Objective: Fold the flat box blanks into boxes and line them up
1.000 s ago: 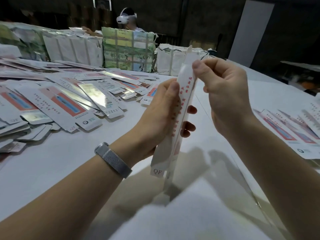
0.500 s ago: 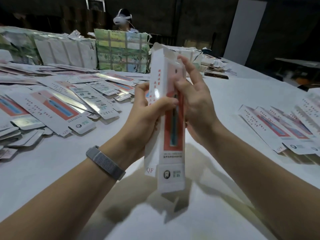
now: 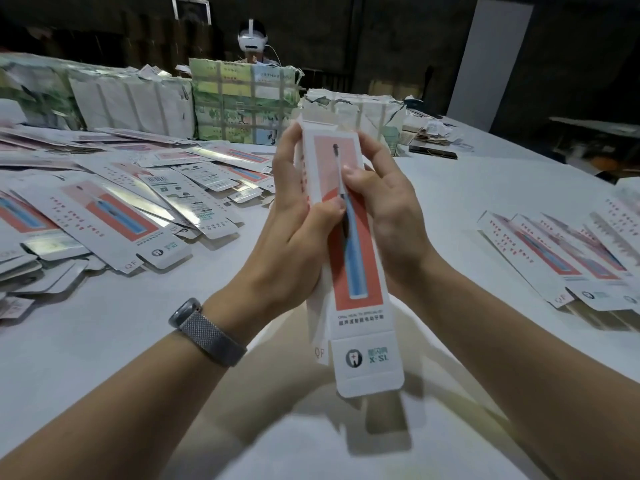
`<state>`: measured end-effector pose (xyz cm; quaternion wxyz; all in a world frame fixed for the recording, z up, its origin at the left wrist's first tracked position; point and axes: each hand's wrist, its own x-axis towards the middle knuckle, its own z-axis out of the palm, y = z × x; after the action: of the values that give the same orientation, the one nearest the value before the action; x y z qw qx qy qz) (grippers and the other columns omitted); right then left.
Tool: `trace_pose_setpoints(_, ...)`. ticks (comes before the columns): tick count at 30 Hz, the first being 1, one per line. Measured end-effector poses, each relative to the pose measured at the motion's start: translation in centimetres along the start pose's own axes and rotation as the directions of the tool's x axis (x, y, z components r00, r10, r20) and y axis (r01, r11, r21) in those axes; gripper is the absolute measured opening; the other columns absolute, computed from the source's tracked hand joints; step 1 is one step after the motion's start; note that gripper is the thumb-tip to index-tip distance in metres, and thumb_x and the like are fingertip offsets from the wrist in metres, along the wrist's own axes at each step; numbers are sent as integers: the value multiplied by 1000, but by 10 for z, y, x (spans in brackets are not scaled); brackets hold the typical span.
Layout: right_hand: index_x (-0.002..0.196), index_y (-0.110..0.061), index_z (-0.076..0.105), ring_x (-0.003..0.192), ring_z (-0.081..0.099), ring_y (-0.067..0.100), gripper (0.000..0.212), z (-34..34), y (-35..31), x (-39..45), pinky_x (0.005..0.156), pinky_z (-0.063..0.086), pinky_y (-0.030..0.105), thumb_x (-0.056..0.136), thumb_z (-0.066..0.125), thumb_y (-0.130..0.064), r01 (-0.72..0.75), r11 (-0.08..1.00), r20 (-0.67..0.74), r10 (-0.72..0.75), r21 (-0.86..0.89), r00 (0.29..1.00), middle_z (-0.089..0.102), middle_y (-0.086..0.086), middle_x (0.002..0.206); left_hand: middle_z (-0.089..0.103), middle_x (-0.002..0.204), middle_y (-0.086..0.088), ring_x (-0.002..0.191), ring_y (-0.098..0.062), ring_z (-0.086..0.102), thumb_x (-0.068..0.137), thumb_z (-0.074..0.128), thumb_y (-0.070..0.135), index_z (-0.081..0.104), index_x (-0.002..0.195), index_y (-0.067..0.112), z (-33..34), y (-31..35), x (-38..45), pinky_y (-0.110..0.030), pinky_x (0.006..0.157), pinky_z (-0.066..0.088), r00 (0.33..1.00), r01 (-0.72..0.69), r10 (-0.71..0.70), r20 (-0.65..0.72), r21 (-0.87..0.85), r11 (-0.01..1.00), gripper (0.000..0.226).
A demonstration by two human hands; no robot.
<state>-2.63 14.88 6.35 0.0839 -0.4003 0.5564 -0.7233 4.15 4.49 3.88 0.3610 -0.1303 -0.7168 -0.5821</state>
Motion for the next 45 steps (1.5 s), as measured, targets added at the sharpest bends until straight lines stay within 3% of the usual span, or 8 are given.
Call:
trace_pose_setpoints(5, 120, -23, 50, 88, 68, 28, 29, 0, 3, 3, 81, 58, 40, 91, 52, -24, 0, 1000, -13, 0, 12, 1000, 63, 23, 112, 55, 115, 2, 87, -9, 71, 91, 44, 11, 15, 154, 28, -5, 7, 2, -22, 71, 57, 996, 87, -85, 34, -77, 993, 71)
trace_pose_setpoints(10, 111, -24, 45, 79, 66, 19, 19, 2, 5, -1, 72, 58, 30, 93, 48, -18, 108, 992, 7, -108, -71, 994, 60, 14, 93, 60, 118, -22, 82, -18, 68, 84, 47, 20, 39, 132, 31, -7, 8, 1, -30, 72, 56, 972, 226, -235, -24, -193, 955, 50)
trace_pose_setpoints(15, 107, -26, 48, 83, 65, 25, 15, 3, 6, -1, 77, 57, 38, 93, 48, -20, 71, 996, -31, -73, -56, 997, 61, 11, 92, 68, 110, -18, 90, -28, 74, 92, 60, 35, 37, 130, 32, -2, 4, 1, -36, 75, 61, 970, 234, -243, -24, -194, 953, 46)
trace_pose_setpoints(24, 103, -20, 48, 84, 62, 23, 4, 5, -1, -2, 80, 57, 38, 103, 47, -24, 35, 994, -54, -41, -102, 998, 57, 22, 98, 69, 83, 2, 73, -14, 69, 98, 49, 29, 37, 121, 30, -1, 5, 1, -26, 66, 57, 987, 156, -160, -2, -224, 962, 26)
trace_pose_setpoints(30, 109, -21, 50, 86, 65, 24, 23, -2, -2, 3, 80, 57, 36, 90, 56, -9, 28, 999, -67, -27, 20, 997, 64, -3, 95, 71, 81, 2, 69, -13, 69, 97, 50, 29, 39, 117, 34, 3, 5, -2, -23, 62, 56, 982, 185, -187, 21, -284, 941, 23)
trace_pose_setpoints(34, 112, -22, 48, 99, 64, 37, 41, -8, -4, 4, 92, 54, 50, 83, 59, 3, -1, 994, -83, 11, 111, 997, 62, 7, 100, 71, 102, -9, 78, -16, 72, 99, 52, 27, 34, 121, 42, 6, 2, -4, -25, 68, 57, 975, 206, -221, -9, -327, 923, 32)
trace_pose_setpoints(40, 91, -17, 59, 84, 62, 22, 4, -8, -10, 8, 85, 51, 45, 91, 62, -14, -71, 993, -116, 82, 94, 990, 63, 5, 86, 71, 79, 2, 67, -12, 68, 102, 48, 22, 35, 124, 36, 5, 0, -4, -23, 62, 55, 979, 201, -203, 19, -252, 947, 29)
trace_pose_setpoints(45, 96, -5, 66, 83, 59, 28, 10, -13, -11, 12, 75, 51, 37, 95, 59, -12, -190, 981, -82, 192, 31, 978, 63, 14, 90, 71, 83, 5, 70, -11, 69, 101, 47, 24, 32, 132, 37, 4, 2, -4, -22, 66, 55, 981, 189, -180, 68, -165, 968, 36)
